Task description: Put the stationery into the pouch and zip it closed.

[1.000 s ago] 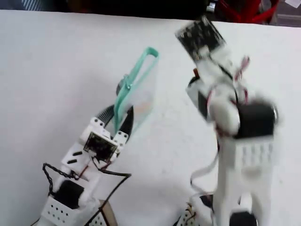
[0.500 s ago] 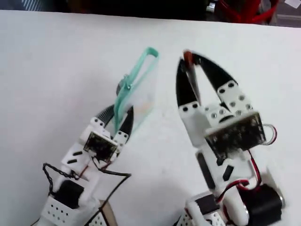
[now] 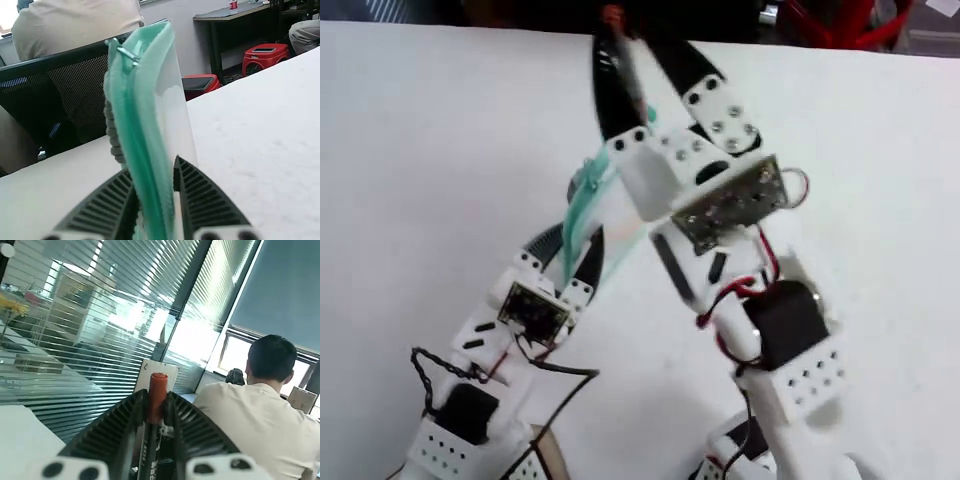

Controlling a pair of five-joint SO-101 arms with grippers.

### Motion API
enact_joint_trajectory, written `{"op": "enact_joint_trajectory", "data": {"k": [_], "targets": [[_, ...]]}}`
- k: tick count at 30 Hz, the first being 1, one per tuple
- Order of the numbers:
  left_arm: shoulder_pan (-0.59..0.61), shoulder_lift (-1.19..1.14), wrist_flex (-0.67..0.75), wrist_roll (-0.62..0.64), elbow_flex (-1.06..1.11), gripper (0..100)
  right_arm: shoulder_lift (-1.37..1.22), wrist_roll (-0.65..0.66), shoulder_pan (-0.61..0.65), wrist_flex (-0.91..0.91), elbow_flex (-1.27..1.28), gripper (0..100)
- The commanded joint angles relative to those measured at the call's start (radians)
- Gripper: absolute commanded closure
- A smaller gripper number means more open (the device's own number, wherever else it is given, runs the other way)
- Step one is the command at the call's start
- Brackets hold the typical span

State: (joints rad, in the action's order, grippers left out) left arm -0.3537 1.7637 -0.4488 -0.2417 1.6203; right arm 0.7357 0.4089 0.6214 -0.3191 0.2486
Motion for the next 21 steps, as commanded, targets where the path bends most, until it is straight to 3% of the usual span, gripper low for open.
{"op": "enact_joint_trajectory", "data": {"k": [1, 8, 15, 21], "targets": [[-0.001, -0.013, 0.005, -0.012, -0.002, 90, -0.031, -0.008, 0.019, -0.015, -0.04, 98.1], [0.004, -0.013, 0.005, -0.012, -0.002, 90, -0.039, -0.008, -0.053, -0.189, -0.032, 98.1], [0.007, -0.013, 0.005, -0.012, -0.005, 89, -0.036, -0.008, -0.064, -0.211, 0.109, 98.1], [0.007, -0.013, 0.005, -0.012, -0.005, 89, -0.038, -0.089, -0.062, -0.364, 0.031, 98.1]]}}
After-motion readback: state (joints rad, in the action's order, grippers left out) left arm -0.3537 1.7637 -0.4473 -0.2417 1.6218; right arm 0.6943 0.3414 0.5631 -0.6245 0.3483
